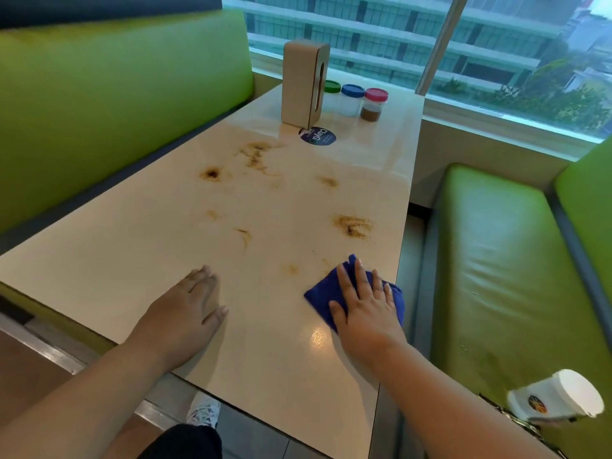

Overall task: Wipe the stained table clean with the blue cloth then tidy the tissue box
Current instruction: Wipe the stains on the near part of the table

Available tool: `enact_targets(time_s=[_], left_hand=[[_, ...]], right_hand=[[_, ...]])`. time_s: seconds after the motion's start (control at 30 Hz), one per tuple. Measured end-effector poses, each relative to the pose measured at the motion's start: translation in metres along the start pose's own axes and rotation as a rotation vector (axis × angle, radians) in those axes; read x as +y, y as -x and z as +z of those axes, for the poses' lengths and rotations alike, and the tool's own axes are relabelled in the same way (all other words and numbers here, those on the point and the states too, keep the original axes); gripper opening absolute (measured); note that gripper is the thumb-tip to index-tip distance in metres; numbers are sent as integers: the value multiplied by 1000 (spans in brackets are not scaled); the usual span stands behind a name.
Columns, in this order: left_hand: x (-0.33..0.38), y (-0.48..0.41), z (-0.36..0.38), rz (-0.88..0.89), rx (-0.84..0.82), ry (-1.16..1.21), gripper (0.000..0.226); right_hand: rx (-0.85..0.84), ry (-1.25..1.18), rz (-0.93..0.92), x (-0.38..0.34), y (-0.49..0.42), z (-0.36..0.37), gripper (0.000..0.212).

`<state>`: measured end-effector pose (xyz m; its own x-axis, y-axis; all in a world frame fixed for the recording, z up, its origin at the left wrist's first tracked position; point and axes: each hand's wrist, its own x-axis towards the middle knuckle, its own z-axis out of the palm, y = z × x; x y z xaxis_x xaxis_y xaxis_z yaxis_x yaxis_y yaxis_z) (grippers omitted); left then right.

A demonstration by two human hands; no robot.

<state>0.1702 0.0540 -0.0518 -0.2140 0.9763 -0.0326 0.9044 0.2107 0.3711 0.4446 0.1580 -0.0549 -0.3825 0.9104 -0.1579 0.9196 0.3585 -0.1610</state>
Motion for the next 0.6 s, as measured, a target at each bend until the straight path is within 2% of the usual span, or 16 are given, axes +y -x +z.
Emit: enact_targets(time_s=[0.1,0.23,0.33,0.47,0.53,0.6], left_hand=[[-2,-6,-3,-20,50,22,73],[-8,-18,-4,-93,-45,-27,93],[-8,-21,-3,-98,-89,-82,96],[-10,-19,2,-86,-83,-109,97],[-12,-19,2,-81,-77,-116,96],[-11,-18,3,-76,-60,-123,98]], right_hand=[[-20,23,-82,9,12,0,75],[15,14,48,13,-11,-5,63],[-9,31,50,2,-24,-5,66],[-57,79,-123,7,-4,-4,71],[-52,72,-117,16,-5,-6,62],[-34,52,-35,20,-20,-8,56]])
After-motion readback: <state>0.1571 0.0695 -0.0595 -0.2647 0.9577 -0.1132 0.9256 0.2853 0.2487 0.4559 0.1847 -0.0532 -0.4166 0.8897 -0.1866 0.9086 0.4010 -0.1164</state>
